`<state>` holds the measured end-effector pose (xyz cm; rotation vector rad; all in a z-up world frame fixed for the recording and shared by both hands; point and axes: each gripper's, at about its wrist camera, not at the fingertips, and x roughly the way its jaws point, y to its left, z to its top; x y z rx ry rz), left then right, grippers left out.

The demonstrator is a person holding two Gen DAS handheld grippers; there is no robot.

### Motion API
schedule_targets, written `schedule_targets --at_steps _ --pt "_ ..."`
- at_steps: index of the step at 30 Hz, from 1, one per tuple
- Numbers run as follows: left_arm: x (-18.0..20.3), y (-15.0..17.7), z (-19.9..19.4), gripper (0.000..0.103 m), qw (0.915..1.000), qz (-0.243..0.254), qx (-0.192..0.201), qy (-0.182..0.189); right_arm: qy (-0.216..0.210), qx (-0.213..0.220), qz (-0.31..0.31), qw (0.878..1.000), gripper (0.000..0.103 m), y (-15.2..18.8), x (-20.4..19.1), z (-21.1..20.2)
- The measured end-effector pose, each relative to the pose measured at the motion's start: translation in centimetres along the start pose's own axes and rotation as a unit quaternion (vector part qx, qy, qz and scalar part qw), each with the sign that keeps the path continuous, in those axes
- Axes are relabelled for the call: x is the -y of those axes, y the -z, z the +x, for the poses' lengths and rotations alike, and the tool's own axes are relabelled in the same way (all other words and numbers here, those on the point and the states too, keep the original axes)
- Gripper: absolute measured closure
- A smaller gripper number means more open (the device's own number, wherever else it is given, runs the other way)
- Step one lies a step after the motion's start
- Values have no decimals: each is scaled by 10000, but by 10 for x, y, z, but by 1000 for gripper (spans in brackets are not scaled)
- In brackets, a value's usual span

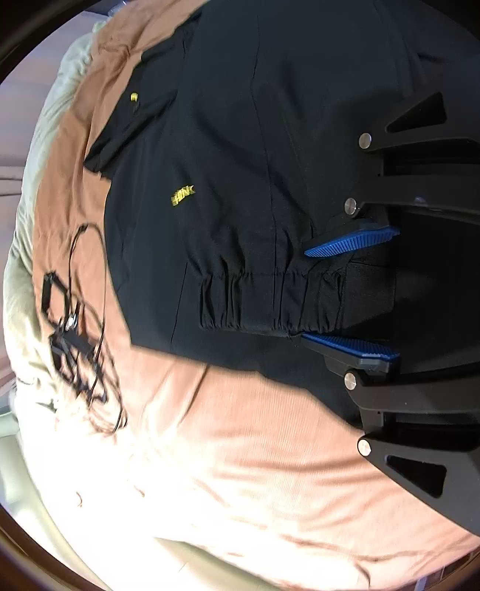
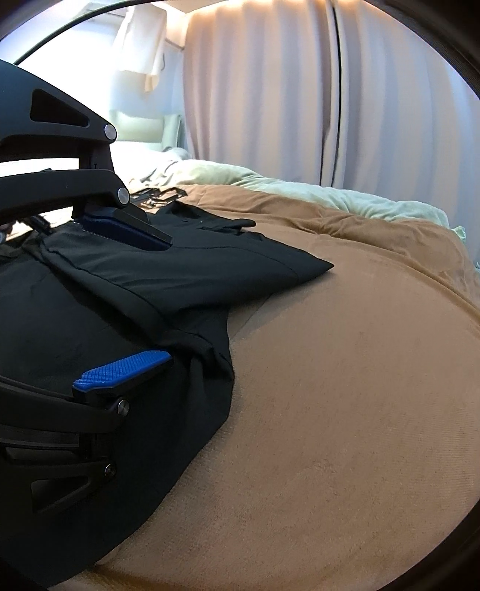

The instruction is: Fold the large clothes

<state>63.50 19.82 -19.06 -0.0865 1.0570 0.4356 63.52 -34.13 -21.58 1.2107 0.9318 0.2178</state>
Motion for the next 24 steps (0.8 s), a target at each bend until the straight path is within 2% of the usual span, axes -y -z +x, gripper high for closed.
schedule_targets --at_steps 8,14,15,16,17,19,20,22,24 --pt "-18 3 -15 59 9997 -35 33 222 108 -4 18 9999 45 -2 5 3" --pt "-54 15 -50 59 9973 -521 123 498 288 108 -261 9992 45 1 -5 -6" --pt "-59 17 -56 58 9968 -568 150 539 317 81 -286 9991 41 1 -6 -8" --pt "-63 19 -61 54 9964 -612 169 553 308 21 -305 9991 39 2 -7 -10" --pt "-67 24 -67 41 9962 -651 179 551 262 -10 -314 9992 36 2 -9 -12" --pt "-74 32 -82 28 9946 -713 254 712 237 -30 -390 9990 22 5 -14 -17" --pt "-77 37 -91 27 9937 -739 321 778 320 -8 -443 9985 13 7 -16 -21" --pt "-83 50 -109 26 9920 -796 440 874 478 50 -548 9973 10 11 -22 -27" --pt "-87 61 -126 11 9893 -873 500 1053 554 13 -655 9963 7 17 -29 -32"
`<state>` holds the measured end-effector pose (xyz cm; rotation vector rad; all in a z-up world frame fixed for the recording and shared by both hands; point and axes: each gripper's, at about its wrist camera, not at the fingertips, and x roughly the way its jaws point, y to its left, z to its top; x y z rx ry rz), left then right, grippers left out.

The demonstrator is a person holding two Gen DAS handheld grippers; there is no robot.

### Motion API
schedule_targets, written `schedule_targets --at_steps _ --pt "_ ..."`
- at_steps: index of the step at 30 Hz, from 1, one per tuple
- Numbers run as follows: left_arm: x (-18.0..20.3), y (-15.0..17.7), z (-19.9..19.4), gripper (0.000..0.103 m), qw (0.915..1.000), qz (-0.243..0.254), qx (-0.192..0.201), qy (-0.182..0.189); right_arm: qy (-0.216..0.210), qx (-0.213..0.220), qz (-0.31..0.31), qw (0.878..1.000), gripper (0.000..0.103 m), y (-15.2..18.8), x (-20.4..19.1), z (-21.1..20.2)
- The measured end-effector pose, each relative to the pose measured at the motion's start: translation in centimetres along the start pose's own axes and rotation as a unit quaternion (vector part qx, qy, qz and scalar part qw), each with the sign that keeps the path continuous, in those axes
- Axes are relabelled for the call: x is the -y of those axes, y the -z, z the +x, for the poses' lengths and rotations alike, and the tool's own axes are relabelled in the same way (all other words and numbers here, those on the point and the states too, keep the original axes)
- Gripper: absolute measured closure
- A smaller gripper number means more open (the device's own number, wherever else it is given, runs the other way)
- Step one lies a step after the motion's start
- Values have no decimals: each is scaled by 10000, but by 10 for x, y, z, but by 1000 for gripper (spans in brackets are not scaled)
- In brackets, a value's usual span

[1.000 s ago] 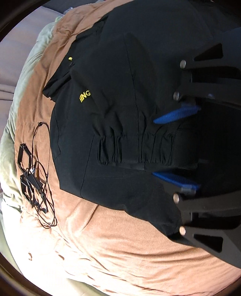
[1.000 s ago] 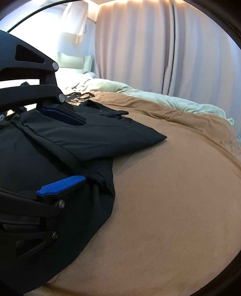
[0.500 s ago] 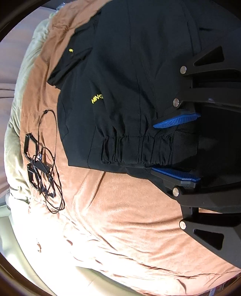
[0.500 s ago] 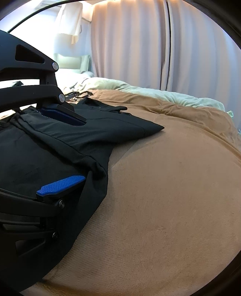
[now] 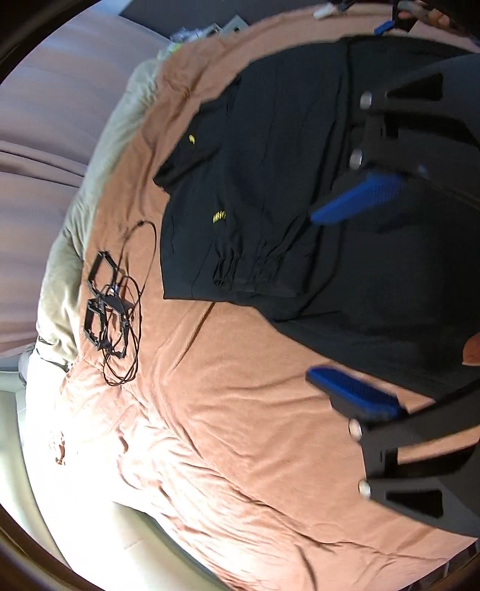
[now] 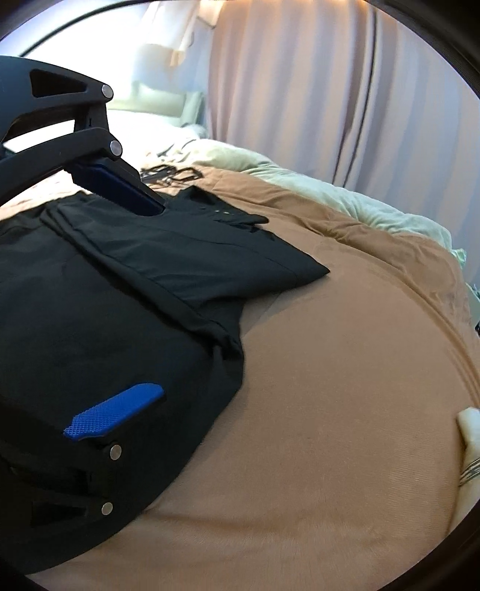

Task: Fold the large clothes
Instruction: 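Release the jacket and raise both tools away from the bed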

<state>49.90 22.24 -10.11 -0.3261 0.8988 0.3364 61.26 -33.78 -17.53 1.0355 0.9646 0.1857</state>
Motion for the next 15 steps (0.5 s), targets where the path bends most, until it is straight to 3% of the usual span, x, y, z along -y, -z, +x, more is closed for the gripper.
schedule_targets --at_steps 1,2,15 --pt "-1 4 -7 1 10000 -18 26 76 5 -25 -68 10000 4 3 -4 -4" --pt "-3 9 -17 0 9999 -25 74 137 -21 -34 -150 9999 0 7 -8 -9" --pt "-27 87 -129 0 9956 81 669 659 -154 171 -1128 9934 0 73 -15 -101"
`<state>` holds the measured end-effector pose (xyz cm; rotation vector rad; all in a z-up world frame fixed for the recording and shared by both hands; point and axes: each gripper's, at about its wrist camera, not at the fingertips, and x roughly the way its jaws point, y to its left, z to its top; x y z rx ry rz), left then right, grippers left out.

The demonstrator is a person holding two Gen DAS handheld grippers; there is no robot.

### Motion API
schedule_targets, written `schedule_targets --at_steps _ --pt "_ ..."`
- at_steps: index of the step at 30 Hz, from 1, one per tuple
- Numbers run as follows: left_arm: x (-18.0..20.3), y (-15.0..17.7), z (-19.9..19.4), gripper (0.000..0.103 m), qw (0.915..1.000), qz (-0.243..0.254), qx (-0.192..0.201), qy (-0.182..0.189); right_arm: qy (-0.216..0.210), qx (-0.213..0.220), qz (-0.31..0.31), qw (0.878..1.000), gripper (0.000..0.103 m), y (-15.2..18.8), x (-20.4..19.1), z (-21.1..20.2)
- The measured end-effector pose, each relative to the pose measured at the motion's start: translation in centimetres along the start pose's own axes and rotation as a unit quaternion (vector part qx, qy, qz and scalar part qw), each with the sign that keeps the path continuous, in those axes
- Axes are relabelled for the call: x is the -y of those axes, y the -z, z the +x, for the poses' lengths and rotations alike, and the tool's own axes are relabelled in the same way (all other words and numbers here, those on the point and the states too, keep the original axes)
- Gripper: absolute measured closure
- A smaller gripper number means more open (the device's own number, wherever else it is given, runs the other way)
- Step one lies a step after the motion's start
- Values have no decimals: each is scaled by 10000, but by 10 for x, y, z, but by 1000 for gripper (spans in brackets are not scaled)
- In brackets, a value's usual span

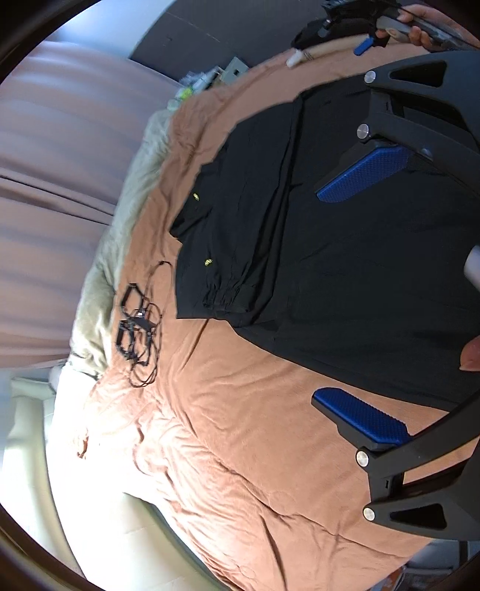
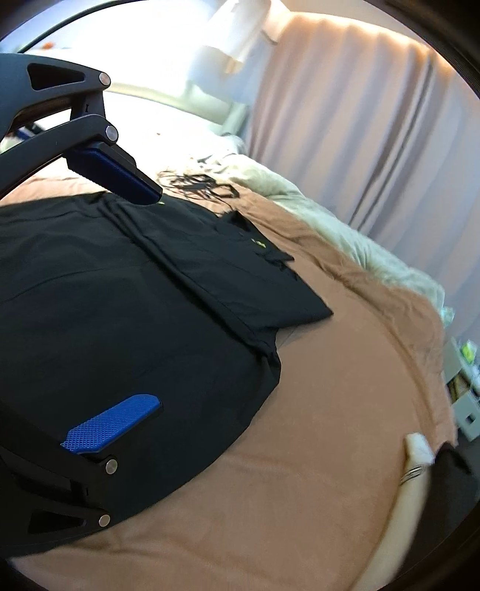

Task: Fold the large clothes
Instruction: 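Release the jacket and raise both tools away from the bed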

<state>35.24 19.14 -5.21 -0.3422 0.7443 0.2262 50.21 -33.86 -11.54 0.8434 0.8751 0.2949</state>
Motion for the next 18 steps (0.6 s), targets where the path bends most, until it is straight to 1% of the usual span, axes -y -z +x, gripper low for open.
schedule_targets --at_steps 2,6,7,9,12,18 --pt "-6 10 -17 0 9998 -95 128 126 -24 -14 -168 9999 0 13 -2 -16" --pt "-10 28 -41 0 9996 -80 143 211 -22 39 -506 9987 0 35 -9 -48" --pt "-11 31 -45 0 9997 -73 137 199 -8 75 -590 9982 0 40 -11 -55" --pt "-13 40 -56 0 9998 -47 213 23 20 151 -790 9968 0 48 -15 -71" --pt "-18 55 -73 0 9992 -157 332 136 117 242 -1064 9940 0 61 -21 -94" --pt "-21 87 -113 0 9987 -143 467 146 178 402 -1334 9901 0 86 -19 -144"
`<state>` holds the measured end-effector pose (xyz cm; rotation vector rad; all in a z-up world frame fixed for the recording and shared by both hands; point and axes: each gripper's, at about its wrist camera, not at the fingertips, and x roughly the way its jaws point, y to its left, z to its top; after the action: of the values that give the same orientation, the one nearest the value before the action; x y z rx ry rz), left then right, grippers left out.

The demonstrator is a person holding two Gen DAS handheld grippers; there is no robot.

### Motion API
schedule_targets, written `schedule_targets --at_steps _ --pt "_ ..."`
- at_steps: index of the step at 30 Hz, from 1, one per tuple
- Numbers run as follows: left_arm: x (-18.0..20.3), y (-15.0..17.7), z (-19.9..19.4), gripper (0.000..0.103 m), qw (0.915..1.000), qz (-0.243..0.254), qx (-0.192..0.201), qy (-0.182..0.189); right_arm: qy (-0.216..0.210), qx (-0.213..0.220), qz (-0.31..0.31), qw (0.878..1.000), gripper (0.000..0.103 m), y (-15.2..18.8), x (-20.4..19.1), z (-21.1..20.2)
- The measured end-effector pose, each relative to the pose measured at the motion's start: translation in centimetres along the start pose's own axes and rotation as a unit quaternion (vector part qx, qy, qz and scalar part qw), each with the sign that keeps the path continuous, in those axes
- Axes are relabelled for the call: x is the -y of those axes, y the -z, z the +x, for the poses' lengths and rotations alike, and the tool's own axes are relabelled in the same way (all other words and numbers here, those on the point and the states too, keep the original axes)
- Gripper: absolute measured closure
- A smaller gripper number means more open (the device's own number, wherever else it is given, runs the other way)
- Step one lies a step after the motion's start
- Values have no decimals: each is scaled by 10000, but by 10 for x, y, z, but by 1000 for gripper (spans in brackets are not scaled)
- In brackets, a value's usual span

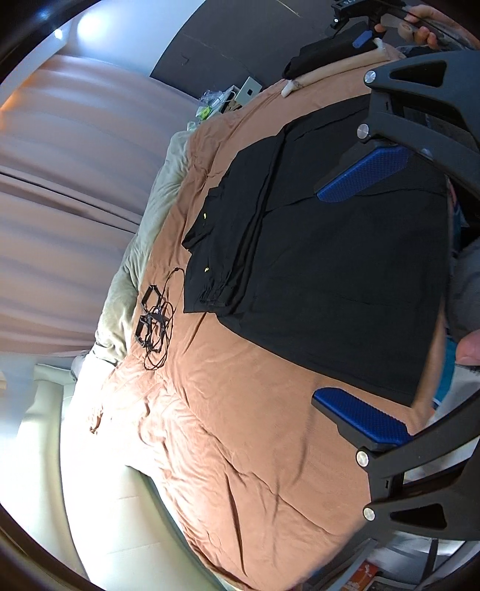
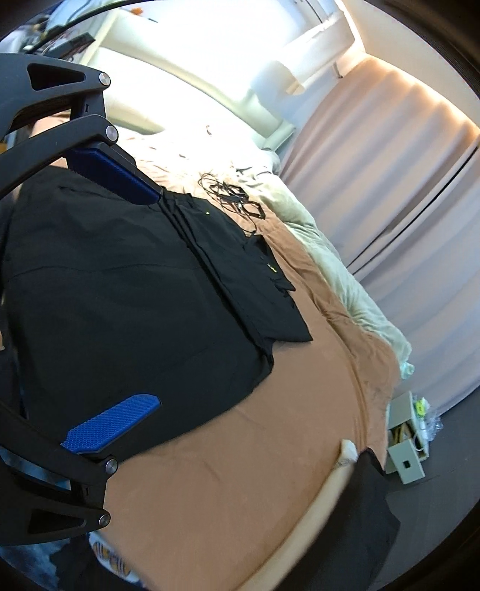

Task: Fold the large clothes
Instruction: 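Release the jacket and raise both tools away from the bed, then lower both tools to the end edge of the folded black jacket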

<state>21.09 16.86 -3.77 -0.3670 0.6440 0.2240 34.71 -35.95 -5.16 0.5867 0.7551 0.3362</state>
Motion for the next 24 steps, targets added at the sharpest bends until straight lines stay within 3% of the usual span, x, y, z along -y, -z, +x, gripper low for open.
schedule_targets --at_steps 10,15,24 --pt "-6 47 -64 0 9996 -46 242 161 -14 127 -466 9988 0 34 -5 -73" --pt "-16 68 -84 0 9987 -153 321 372 -110 507 -695 9962 0 50 -6 -107" --pt "-22 98 -109 0 9984 73 504 262 317 245 -977 9944 0 71 7 -137"
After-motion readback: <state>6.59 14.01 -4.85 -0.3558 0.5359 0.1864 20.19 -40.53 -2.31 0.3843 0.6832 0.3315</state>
